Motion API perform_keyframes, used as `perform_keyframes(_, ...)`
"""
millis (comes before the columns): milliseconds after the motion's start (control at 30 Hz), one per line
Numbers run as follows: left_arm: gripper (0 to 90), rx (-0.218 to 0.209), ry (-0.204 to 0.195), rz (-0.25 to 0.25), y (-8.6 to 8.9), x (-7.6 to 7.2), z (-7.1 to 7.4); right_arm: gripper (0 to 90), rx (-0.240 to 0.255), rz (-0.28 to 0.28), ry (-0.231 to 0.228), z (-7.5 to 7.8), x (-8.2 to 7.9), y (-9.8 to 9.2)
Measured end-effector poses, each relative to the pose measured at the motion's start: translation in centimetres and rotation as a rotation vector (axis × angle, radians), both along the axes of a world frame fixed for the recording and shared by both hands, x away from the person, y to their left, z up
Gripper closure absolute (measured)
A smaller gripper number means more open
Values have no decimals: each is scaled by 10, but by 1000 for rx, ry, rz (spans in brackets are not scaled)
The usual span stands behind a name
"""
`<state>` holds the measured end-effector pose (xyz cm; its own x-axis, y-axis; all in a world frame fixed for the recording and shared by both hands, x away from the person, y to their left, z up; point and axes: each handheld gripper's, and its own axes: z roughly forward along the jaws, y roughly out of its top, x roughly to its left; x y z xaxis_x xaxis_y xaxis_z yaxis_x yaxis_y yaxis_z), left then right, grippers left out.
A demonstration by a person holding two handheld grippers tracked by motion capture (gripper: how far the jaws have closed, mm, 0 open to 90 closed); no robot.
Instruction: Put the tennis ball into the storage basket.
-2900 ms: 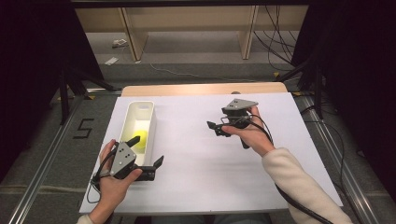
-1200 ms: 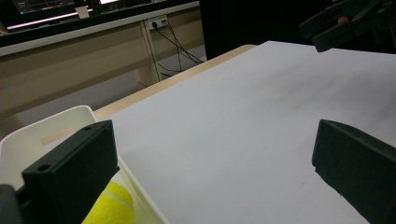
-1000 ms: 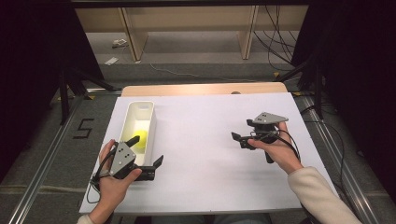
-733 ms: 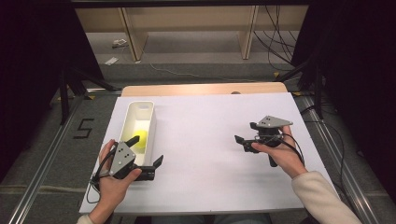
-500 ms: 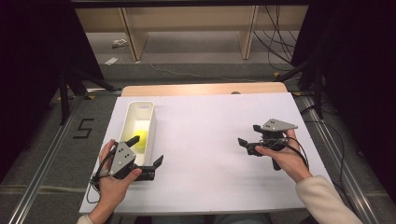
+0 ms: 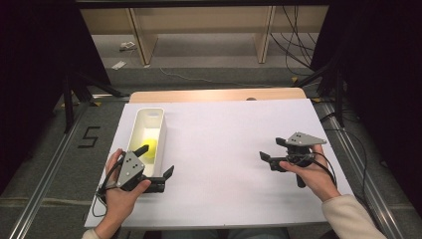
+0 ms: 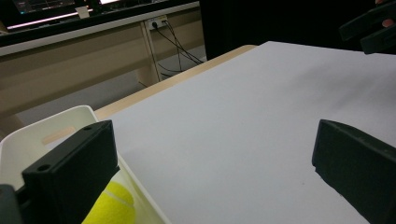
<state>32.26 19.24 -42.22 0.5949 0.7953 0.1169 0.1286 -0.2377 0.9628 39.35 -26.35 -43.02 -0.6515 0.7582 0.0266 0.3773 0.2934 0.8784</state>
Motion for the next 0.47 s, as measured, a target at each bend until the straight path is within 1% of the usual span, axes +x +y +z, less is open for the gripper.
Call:
perform_keyframes(33,0,1,-8,-8,0,1,0,178,2,1,-4,0,-1,-1)
perform_keyframes(133,0,-3,-2,-3,0,-1,1,179,18,-7,-6,0,-4,-3)
perform_keyframes(333,0,-3,-2,-5,0,-1,0,179,21,5,-9,0,-6,-3)
perform_keyframes(400,0,2,-10,-14,0,1,0,179,22,6,-9,0,-6,-2)
perform_keyframes(467,0,0,-1,-7,-1,0,0,178,22,7,-2,-1,-6,-2)
